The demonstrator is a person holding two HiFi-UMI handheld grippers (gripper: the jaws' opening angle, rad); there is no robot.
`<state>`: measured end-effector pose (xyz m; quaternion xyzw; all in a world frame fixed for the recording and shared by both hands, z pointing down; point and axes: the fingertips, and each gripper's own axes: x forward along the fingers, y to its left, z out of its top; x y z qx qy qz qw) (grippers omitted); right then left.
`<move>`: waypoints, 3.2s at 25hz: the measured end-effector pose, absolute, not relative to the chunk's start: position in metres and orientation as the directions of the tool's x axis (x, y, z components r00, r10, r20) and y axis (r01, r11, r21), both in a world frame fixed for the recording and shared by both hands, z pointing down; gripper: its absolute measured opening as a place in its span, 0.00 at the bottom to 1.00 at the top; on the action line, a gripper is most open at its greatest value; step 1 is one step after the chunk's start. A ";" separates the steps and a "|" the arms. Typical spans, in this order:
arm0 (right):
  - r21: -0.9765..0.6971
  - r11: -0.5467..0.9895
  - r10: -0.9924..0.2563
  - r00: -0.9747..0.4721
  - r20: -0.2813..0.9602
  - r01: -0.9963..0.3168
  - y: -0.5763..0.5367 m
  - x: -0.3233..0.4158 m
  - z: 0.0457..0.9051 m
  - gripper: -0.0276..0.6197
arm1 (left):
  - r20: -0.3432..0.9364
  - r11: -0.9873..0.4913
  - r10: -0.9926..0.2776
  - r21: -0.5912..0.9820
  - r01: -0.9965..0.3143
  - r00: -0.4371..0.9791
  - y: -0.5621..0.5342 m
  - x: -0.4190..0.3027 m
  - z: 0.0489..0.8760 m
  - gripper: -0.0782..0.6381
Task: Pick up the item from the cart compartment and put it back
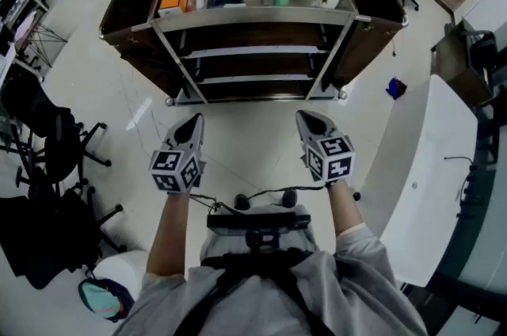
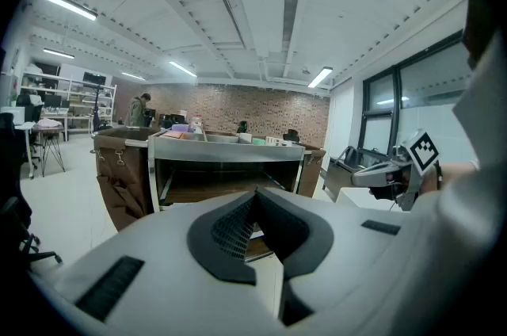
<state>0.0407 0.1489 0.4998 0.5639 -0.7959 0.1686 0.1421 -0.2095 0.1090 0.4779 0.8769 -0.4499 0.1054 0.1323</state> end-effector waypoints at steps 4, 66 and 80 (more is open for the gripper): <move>-0.119 0.308 -0.849 -0.329 0.413 -0.944 0.143 0.017 0.498 0.06 | 0.307 -0.575 -0.749 0.139 -0.806 0.587 0.102 -0.228 0.478 0.11; -0.080 0.511 -0.773 -0.499 0.393 -0.856 -0.198 0.014 0.401 0.06 | 0.518 -0.806 -0.570 -0.201 -0.557 0.638 -0.279 -0.083 0.412 0.42; -0.075 0.506 -0.757 -0.484 0.439 -0.860 -0.252 -0.002 0.402 0.06 | 0.838 -0.936 -0.353 -0.321 -0.146 0.416 -0.353 -0.059 0.498 0.48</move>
